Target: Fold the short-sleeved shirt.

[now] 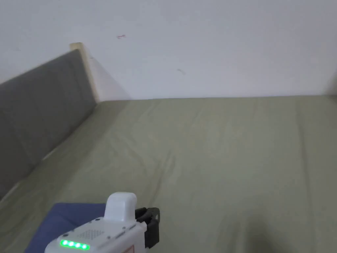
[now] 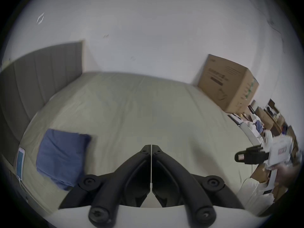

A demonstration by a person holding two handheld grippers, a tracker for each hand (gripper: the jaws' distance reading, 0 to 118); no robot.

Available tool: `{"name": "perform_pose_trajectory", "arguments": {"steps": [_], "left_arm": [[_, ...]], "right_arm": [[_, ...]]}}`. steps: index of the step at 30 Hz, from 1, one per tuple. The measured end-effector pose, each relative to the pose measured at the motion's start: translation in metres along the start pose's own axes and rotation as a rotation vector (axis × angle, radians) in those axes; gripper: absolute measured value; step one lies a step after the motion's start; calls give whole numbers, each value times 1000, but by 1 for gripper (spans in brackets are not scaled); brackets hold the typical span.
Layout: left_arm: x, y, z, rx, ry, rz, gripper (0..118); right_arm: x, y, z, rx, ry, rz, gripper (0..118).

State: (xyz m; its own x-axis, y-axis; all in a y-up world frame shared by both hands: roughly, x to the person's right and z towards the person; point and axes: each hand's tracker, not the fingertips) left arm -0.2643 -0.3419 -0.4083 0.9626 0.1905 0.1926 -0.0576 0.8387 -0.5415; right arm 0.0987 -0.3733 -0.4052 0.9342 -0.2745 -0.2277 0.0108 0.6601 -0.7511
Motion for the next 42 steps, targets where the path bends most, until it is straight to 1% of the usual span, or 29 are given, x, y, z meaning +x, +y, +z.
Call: {"name": "perform_pose_trajectory", "arguments": {"steps": [1, 2, 4, 5, 8, 12, 14, 16, 18, 19, 23, 26, 28, 29, 30, 31, 32, 33, 34, 35, 36, 37, 38, 39, 40, 41, 42], "left_arm": [[20, -3, 9, 45, -10, 2, 0], [39, -6, 18, 89, -7, 25, 0], [64, -3, 33, 147, -64, 102, 0], [76, -2, 41, 186, -69, 112, 0], [111, 3, 62, 315, 7, 26, 0], [141, 5, 90, 452, 45, -22, 0], [153, 5, 100, 502, 87, -72, 0], [163, 7, 108, 536, 115, -97, 0], [165, 10, 119, 551, 66, -76, 0], [166, 12, 123, 557, 34, -46, 0], [168, 16, 131, 570, 67, -40, 0], [168, 15, 130, 565, 85, -47, 0], [167, 15, 130, 560, 97, -47, 0], [167, 15, 130, 561, 104, -48, 0], [166, 14, 131, 561, 113, -50, 3], [166, 13, 131, 564, 116, -53, 11], [166, 13, 131, 566, 117, -55, 31], [166, 12, 132, 567, 105, -59, 54], [166, 12, 132, 567, 99, -60, 83], [167, 13, 132, 565, 98, -60, 107], [166, 12, 131, 561, 92, -60, 107], [167, 11, 130, 560, 94, -60, 113], [167, 9, 130, 571, 98, -61, 118], [170, 6, 132, 600, 110, -64, 118], [171, 5, 133, 605, 114, -71, 118], [172, 5, 132, 600, 117, -78, 118], [172, 5, 132, 597, 114, -89, 118]], "right_arm": [[1, 3, 13, 33, -2, 3, 0], [1, 5, 28, 76, -4, 4, 0], [5, 7, 54, 176, -7, 4, 0], [4, 8, 69, 231, -11, 12, 0], [-3, 7, 117, 438, -61, 56, 0], [-10, -13, 164, 772, -145, 131, 0], [-12, -18, 179, 863, -193, 159, 0], [-15, -20, 188, 904, -250, 170, 0], [-15, -21, 194, 909, -292, 168, 0], [-14, -19, 194, 903, -287, 165, 0], [-10, -23, 198, 901, -289, 141, 0], [-7, -29, 199, 926, -263, 133, 0], [-9, -29, 199, 931, -288, 143, 0], [-9, -29, 199, 933, -296, 145, 3], [-9, -30, 199, 936, -302, 146, 6], [-9, -29, 199, 941, -306, 145, 6], [-9, -29, 200, 948, -307, 143, 8], [-9, -29, 200, 949, -307, 143, 13], [-9, -29, 200, 950, -310, 145, 23], [-8, -29, 200, 951, -317, 147, 38], [-8, -29, 199, 952, -323, 152, 38], [-9, -29, 199, 952, -329, 155, 46], [-9, -28, 198, 948, -333, 156, 71], [-8, -28, 198, 941, -333, 154, 99], [-8, -28, 197, 937, -333, 148, 118], [-11, -34, 200, 1013, -292, 151, 117], [-10, -36, 199, 964, -324, 147, 118]]}}
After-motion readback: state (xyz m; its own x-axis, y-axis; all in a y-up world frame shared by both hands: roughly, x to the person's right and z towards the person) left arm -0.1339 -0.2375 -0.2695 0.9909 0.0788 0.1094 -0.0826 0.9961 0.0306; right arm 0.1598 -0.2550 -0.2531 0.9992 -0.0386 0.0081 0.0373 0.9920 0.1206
